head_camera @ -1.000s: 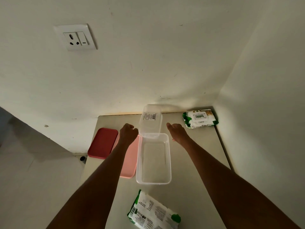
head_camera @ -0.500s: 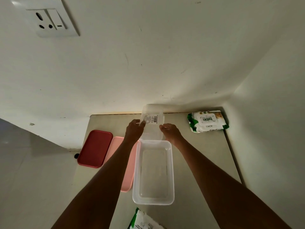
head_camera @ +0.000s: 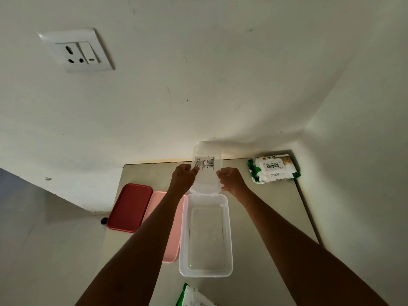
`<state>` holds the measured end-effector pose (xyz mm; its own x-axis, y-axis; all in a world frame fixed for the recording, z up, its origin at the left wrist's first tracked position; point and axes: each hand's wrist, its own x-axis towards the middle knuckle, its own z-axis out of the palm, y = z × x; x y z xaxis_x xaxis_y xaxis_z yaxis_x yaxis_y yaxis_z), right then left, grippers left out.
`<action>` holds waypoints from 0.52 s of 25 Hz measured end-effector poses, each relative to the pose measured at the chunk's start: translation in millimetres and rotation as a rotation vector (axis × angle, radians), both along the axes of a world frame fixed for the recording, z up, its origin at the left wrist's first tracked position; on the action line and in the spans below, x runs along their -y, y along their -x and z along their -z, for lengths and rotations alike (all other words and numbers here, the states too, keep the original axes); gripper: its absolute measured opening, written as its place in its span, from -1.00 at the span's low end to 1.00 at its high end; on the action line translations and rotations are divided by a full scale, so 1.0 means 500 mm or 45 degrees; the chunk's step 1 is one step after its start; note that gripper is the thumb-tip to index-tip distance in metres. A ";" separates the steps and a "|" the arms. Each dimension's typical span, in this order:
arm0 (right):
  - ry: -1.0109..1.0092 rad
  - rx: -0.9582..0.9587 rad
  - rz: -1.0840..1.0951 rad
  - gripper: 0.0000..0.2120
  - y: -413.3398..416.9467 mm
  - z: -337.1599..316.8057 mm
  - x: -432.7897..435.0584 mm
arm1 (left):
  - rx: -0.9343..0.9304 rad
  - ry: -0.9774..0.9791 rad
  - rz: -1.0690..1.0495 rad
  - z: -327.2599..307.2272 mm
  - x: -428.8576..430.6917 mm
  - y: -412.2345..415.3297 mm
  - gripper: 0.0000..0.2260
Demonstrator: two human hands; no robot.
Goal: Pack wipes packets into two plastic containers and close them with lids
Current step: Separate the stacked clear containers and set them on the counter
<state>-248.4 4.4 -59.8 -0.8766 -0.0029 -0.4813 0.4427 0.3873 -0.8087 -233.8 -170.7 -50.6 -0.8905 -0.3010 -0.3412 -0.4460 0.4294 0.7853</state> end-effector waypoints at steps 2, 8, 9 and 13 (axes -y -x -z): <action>-0.004 -0.056 -0.002 -0.60 -0.010 -0.029 -0.012 | -0.037 -0.001 0.003 -0.029 -0.010 -0.008 -0.67; 0.049 -0.247 0.102 -0.55 -0.090 -0.139 -0.084 | -0.168 -0.044 0.074 -0.143 -0.064 -0.072 -0.65; 0.063 -0.248 0.121 -0.53 -0.110 -0.155 -0.102 | -0.176 -0.051 0.105 -0.156 -0.075 -0.089 -0.69; 0.161 -0.262 0.155 -0.41 -0.184 -0.187 -0.175 | -0.186 -0.124 0.188 -0.192 -0.127 -0.150 -0.88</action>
